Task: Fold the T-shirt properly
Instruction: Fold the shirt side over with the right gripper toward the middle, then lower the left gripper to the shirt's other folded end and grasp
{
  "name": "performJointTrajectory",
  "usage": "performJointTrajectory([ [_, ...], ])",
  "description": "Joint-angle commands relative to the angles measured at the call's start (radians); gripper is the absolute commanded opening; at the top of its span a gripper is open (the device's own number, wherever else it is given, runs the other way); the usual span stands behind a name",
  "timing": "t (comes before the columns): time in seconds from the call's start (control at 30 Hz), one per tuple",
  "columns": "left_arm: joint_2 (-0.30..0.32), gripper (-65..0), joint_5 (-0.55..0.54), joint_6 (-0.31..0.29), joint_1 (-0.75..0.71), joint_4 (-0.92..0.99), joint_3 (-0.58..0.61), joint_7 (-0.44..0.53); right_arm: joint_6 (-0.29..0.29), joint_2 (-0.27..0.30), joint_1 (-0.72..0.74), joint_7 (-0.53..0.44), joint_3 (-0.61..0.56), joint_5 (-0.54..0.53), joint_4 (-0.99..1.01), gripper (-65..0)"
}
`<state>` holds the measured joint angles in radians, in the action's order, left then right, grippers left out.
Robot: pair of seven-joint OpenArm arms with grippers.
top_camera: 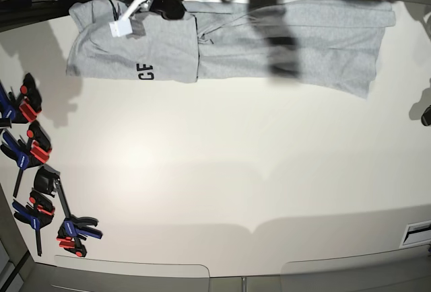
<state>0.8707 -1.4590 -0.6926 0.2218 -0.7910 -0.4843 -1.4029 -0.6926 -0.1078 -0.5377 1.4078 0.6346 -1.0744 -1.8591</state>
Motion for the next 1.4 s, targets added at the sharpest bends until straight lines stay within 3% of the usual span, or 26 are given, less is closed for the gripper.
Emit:
performJointTrajectory([
  [0.0, 0.033, -53.1, -0.025, -0.006, 0.016, -0.014, -0.007, 0.007, -0.006, 0.003, 0.0, -0.012, 0.0, -0.029, -0.018, -65.0],
  [0.13, 0.033, -53.1, -0.025, -0.006, 0.016, -0.014, -0.007, 0.007, -0.006, 0.003, 0.0, -0.012, 0.0, -0.029, -0.018, -65.0],
  [0.17, 0.034, -52.9, -0.025, -0.006, 0.016, -0.014, -0.007, 0.007, -0.006, 0.003, 0.0, -0.012, 0.0, -0.029, -0.018, -60.6],
  [0.2, 0.034, -51.0, -0.025, -0.006, 0.016, -0.014, -0.007, 0.007, -0.006, 0.003, 0.0, -0.012, 0.0, -0.03, -0.018, -52.3],
  [0.27, 0.04, -42.8, -0.025, -0.006, 0.016, -0.014, -0.007, 0.007, -0.006, 0.003, 0.0, -0.012, 0.0, -0.036, -0.02, -41.1],
  [0.37, 0.067, -35.4, -0.025, -0.006, 0.014, -0.014, -0.007, 0.007, -0.006, 0.003, 0.0, -0.012, 0.0, -0.097, -0.041, -40.2],
  [0.5, 0.114, -35.4, -0.025, -0.006, 0.01, -0.014, -0.007, 0.007, -0.006, 0.003, 0.004, -0.012, 0.0, -0.142, -0.13, -40.2],
  [0.7, 0.14, -35.4, -0.025, -0.006, -0.083, -0.013, -0.007, 0.007, -0.006, 0.002, 0.056, -0.05, 0.0, -0.076, -0.266, -40.2],
  [0.93, 0.044, -35.4, -0.025, -0.006, -0.254, -0.013, -0.007, 0.007, -0.006, 0.003, 0.132, -0.154, 0.0, 0.099, -0.27, -40.4],
  [1.37, -0.166, -35.3, -0.025, -0.006, -0.352, -0.014, -0.008, 0.007, -0.006, 0.002, 0.158, -0.156, 0.0, 0.099, -0.27, -40.4],
])
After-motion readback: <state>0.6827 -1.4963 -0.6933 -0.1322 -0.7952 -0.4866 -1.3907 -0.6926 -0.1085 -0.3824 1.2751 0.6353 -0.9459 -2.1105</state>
